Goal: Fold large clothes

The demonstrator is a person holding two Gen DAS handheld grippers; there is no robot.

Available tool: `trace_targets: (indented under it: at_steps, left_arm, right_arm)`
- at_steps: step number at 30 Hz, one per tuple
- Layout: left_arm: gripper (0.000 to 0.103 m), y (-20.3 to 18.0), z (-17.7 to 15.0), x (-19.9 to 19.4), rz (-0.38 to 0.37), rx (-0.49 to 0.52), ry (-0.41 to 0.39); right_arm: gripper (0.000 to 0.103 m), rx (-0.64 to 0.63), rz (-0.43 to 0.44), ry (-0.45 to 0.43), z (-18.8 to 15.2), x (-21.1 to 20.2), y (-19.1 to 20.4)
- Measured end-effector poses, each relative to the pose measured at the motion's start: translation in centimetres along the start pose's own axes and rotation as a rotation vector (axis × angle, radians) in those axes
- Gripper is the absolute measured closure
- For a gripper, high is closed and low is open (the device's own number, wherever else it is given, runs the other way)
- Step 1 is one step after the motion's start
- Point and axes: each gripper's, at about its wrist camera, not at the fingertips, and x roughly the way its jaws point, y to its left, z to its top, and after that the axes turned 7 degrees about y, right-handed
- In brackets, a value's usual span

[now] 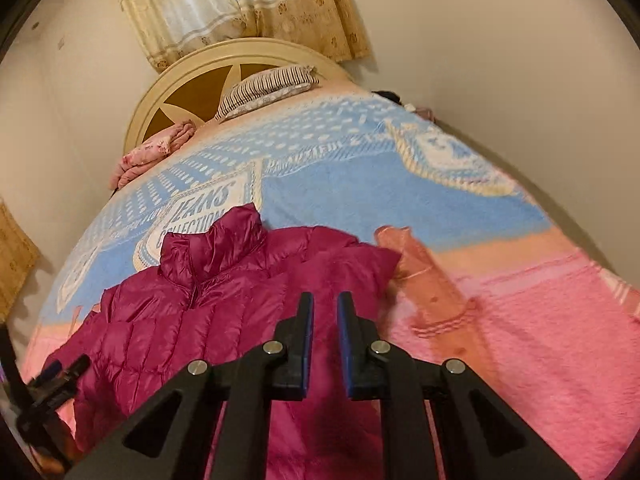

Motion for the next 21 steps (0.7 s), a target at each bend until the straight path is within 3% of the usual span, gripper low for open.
trace_targets:
  at_steps: [4, 9, 19, 21]
  left_arm:
    - [0.000, -0.4, -0.6, 1.4, 0.026, 0.002, 0.024]
    - [0.000, -0.7, -1.2, 2.4, 0.034, 0.014, 0.027]
    - [0.000, -0.9, -1.2, 4.0, 0.019, 0.010, 0.077]
    - [0.000, -0.9, -1.3, 4.0, 0.018, 0.008, 0.079]
  right_arm:
    - [0.091, -0.044, -0.028, 0.049, -0.1, 3.8, 1.4]
    - [0.091, -0.021, -0.062, 0.117, -1.0, 7.6, 0.0]
    - [0.092, -0.063, -0.107, 0.191, -0.9, 9.0, 0.1]
    - [0.092, -0.085, -0.123, 0.143, -0.8, 6.8, 1.0]
